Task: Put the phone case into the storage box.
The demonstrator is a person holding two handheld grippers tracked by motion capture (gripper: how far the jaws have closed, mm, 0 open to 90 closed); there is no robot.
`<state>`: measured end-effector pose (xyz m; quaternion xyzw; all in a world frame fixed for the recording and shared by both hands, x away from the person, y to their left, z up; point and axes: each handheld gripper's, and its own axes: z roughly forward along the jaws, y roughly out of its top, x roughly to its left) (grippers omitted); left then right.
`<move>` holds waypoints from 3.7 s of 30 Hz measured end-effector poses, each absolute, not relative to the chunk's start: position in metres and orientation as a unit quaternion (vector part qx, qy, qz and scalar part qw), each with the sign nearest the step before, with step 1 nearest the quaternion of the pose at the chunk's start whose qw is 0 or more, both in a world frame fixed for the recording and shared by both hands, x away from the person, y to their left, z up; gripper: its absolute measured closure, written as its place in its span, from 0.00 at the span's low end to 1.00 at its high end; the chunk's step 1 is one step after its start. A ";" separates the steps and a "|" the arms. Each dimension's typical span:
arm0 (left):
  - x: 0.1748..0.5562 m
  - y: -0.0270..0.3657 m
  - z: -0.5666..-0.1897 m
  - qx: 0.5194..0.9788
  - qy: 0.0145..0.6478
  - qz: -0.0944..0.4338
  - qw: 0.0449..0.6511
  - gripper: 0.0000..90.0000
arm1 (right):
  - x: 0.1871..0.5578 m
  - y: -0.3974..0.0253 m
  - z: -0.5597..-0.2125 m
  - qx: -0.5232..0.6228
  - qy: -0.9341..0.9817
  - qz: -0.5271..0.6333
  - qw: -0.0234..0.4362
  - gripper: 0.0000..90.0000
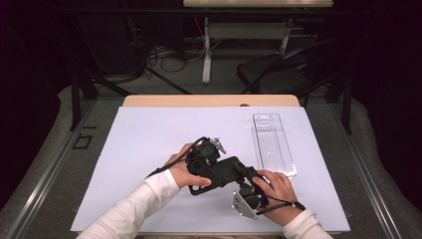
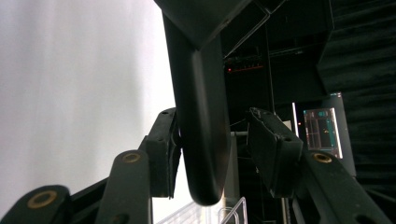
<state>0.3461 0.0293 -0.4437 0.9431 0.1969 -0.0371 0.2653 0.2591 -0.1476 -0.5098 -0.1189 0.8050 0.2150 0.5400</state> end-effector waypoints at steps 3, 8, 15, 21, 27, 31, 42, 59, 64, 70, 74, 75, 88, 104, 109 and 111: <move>0.345 0.028 -0.443 0.943 0.197 -0.038 0.265 0.17 | 0.259 -0.146 -0.511 -0.122 0.803 0.211 0.545 0.63; 0.344 0.027 -0.442 0.944 0.193 -0.039 0.263 0.17 | 0.260 -0.145 -0.513 -0.129 0.796 0.207 0.554 0.67; 0.344 0.026 -0.442 0.945 0.191 -0.042 0.263 0.17 | 0.261 -0.145 -0.512 -0.132 0.789 0.198 0.566 0.71; 0.343 0.025 -0.442 0.945 0.187 -0.043 0.265 0.17 | 0.261 -0.144 -0.514 -0.132 0.787 0.191 0.572 0.76; 0.344 0.024 -0.442 0.944 0.189 -0.046 0.265 0.17 | 0.261 -0.145 -0.517 -0.131 0.784 0.184 0.578 0.79; 0.343 0.024 -0.442 0.944 0.189 -0.050 0.267 0.17 | 0.261 -0.145 -0.518 -0.136 0.782 0.176 0.582 0.81; 0.344 0.024 -0.442 0.943 0.192 -0.054 0.268 0.17 | 0.261 -0.145 -0.521 -0.143 0.774 0.174 0.592 0.88; 0.348 0.026 -0.445 0.939 0.202 -0.070 0.271 0.16 | 0.262 -0.144 -0.526 -0.146 0.763 0.171 0.605 0.93; 0.349 0.026 -0.445 0.937 0.204 -0.076 0.272 0.16 | 0.262 -0.144 -0.527 -0.149 0.755 0.174 0.614 0.95; 0.350 0.027 -0.446 0.936 0.206 -0.084 0.274 0.16 | 0.262 -0.144 -0.528 -0.148 0.751 0.175 0.619 0.95; 0.350 0.027 -0.447 0.935 0.208 -0.087 0.275 0.16 | 0.261 -0.144 -0.528 -0.150 0.750 0.175 0.620 0.96; 0.350 0.027 -0.447 0.935 0.208 -0.087 0.275 0.16 | 0.261 -0.145 -0.529 -0.148 0.751 0.176 0.619 0.96; 0.349 0.030 -0.448 0.929 0.215 -0.088 0.288 0.15 | 0.262 -0.144 -0.529 -0.144 0.754 0.181 0.615 0.96; 0.347 0.038 -0.447 0.918 0.226 -0.074 0.316 0.14 | 0.263 -0.145 -0.531 -0.135 0.762 0.180 0.608 0.96; 0.346 0.045 -0.443 0.915 0.228 -0.074 0.326 0.16 | 0.263 -0.145 -0.531 -0.132 0.762 0.182 0.607 0.96; 0.346 0.050 -0.441 0.912 0.229 -0.071 0.331 0.16 | 0.263 -0.145 -0.530 -0.135 0.761 0.182 0.608 0.96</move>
